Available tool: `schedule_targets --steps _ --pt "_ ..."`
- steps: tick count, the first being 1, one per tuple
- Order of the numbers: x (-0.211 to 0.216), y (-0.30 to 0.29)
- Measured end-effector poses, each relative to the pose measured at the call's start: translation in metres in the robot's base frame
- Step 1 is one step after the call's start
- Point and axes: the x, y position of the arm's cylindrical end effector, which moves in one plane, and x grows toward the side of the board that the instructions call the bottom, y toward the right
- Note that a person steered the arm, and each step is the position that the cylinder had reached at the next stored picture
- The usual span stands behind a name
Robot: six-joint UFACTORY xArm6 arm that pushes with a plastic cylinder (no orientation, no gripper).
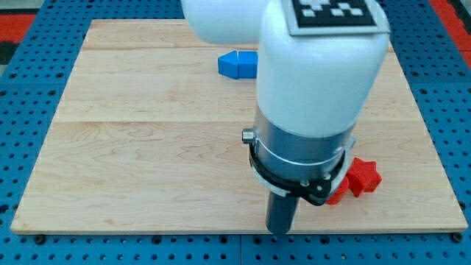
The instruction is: Point your arm to the red star
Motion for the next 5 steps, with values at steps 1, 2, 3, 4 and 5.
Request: schedule_targets --steps 1,2,3,4,5 --pt "0.0 0.029" --pt "0.0 0.061" --pt "-0.004 0.073" --pt "-0.01 0.09" --pt "-0.011 0.122"
